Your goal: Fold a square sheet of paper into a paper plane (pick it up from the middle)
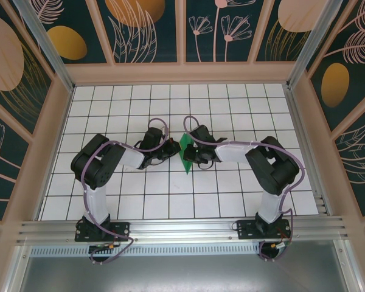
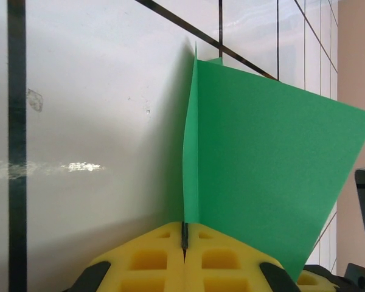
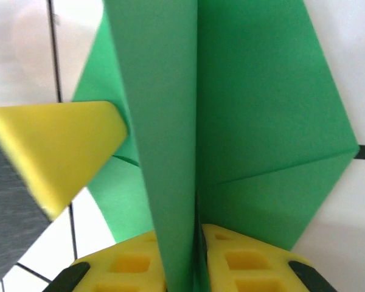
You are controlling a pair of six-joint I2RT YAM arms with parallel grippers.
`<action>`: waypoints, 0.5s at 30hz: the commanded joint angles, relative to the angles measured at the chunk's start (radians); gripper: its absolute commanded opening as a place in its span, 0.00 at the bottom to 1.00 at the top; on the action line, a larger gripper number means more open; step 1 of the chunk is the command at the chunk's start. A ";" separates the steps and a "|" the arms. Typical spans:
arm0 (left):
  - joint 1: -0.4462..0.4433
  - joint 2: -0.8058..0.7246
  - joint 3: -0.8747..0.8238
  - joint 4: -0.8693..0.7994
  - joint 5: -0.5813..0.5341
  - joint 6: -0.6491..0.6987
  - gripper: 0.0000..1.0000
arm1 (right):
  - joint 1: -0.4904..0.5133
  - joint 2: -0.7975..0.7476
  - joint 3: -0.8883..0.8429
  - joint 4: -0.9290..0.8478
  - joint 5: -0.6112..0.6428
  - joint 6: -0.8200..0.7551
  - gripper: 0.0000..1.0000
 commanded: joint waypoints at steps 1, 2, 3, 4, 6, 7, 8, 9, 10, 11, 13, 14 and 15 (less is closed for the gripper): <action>0.015 -0.035 -0.010 -0.009 -0.010 -0.004 0.07 | 0.008 0.005 0.040 -0.064 0.051 0.011 0.15; 0.020 -0.050 -0.010 -0.021 -0.015 -0.004 0.10 | 0.008 0.000 0.047 -0.076 0.063 0.009 0.12; 0.026 -0.067 -0.010 -0.034 -0.021 0.001 0.13 | 0.008 -0.001 0.053 -0.087 0.073 0.004 0.10; 0.031 -0.090 -0.012 -0.052 -0.034 0.008 0.17 | 0.008 -0.005 0.065 -0.104 0.086 -0.002 0.07; 0.045 -0.143 -0.017 -0.103 -0.074 0.027 0.26 | 0.005 -0.009 0.087 -0.137 0.114 -0.020 0.03; 0.053 -0.173 -0.021 -0.139 -0.102 0.039 0.31 | 0.003 -0.011 0.102 -0.158 0.129 -0.035 0.03; 0.060 -0.207 -0.024 -0.178 -0.139 0.053 0.36 | 0.000 -0.010 0.117 -0.176 0.147 -0.050 0.02; 0.064 -0.222 -0.027 -0.218 -0.180 0.066 0.40 | -0.002 -0.010 0.128 -0.188 0.158 -0.066 0.02; 0.067 -0.276 -0.027 -0.269 -0.232 0.083 0.45 | -0.007 -0.008 0.141 -0.203 0.164 -0.086 0.02; 0.069 -0.299 -0.026 -0.320 -0.289 0.098 0.50 | -0.012 -0.002 0.154 -0.214 0.167 -0.106 0.02; 0.071 -0.345 -0.025 -0.403 -0.386 0.120 0.59 | -0.021 0.013 0.180 -0.238 0.172 -0.144 0.02; 0.072 -0.363 -0.025 -0.439 -0.434 0.127 0.65 | -0.026 0.025 0.196 -0.255 0.179 -0.159 0.02; 0.072 -0.376 -0.027 -0.462 -0.467 0.130 0.68 | -0.030 0.036 0.208 -0.267 0.188 -0.168 0.02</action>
